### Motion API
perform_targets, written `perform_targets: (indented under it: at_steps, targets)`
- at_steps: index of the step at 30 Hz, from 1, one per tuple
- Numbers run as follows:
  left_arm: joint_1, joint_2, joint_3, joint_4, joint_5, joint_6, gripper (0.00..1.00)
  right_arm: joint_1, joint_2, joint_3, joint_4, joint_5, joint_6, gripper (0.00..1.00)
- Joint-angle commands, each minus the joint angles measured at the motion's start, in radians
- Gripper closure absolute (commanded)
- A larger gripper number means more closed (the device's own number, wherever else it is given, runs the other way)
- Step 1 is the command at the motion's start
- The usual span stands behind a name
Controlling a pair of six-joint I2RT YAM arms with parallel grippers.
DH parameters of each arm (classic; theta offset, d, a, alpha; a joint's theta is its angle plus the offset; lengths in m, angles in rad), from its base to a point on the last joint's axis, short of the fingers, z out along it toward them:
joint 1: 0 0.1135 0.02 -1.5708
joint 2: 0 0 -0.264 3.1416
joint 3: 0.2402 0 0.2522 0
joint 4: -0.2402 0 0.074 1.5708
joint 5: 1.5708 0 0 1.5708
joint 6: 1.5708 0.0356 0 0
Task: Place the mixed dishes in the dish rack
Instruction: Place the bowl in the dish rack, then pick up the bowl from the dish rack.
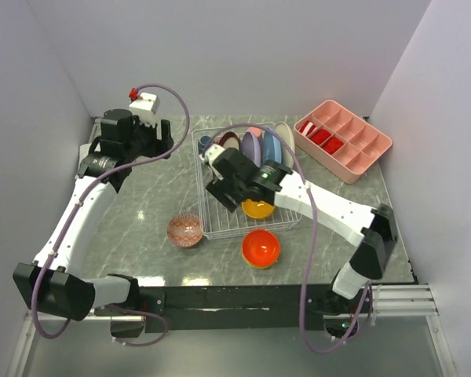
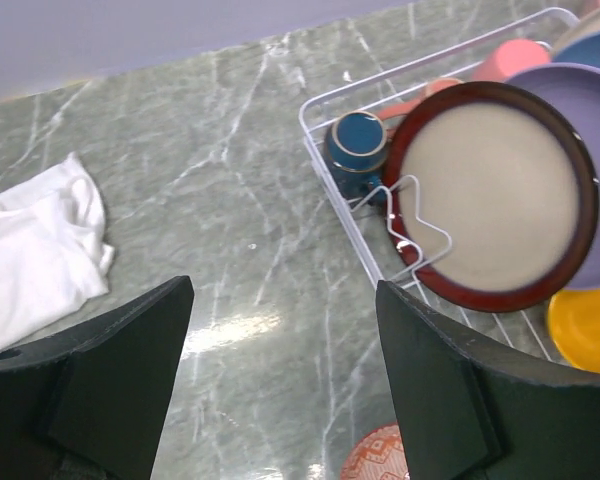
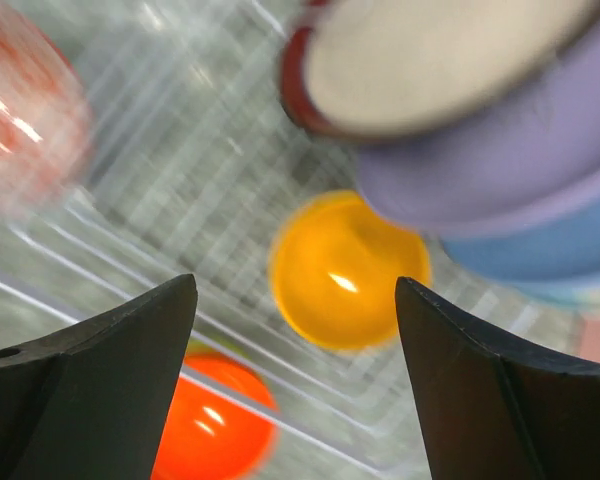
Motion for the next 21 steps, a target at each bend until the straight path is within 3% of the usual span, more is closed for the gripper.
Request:
perform_targets:
  at_steps: [1, 4, 7, 13, 21]
  targets:
    - [0.032, 0.001, 0.1, -0.034, -0.038, 0.043, 0.19, 0.037, 0.114, 0.153, -0.006, -0.039, 0.181, 0.15]
    - [0.043, -0.043, 0.084, -0.045, -0.021, 0.038, 0.19, 0.037, 0.2, 0.215, -0.045, 0.019, 0.264, 0.26]
    - [0.043, -0.156, -0.032, 0.03, 0.003, 0.056, 0.19, 0.035, 0.223, 0.197, -0.085, 0.003, 0.333, 0.38]
    - [0.071, -0.239, -0.116, 0.099, 0.0, 0.032, 0.19, 0.032, 0.204, 0.066, -0.086, 0.044, 0.345, 0.36]
    - [0.095, -0.241, -0.119, 0.087, 0.034, -0.008, 0.19, 0.004, 0.305, 0.081, -0.053, 0.13, 0.311, 0.37]
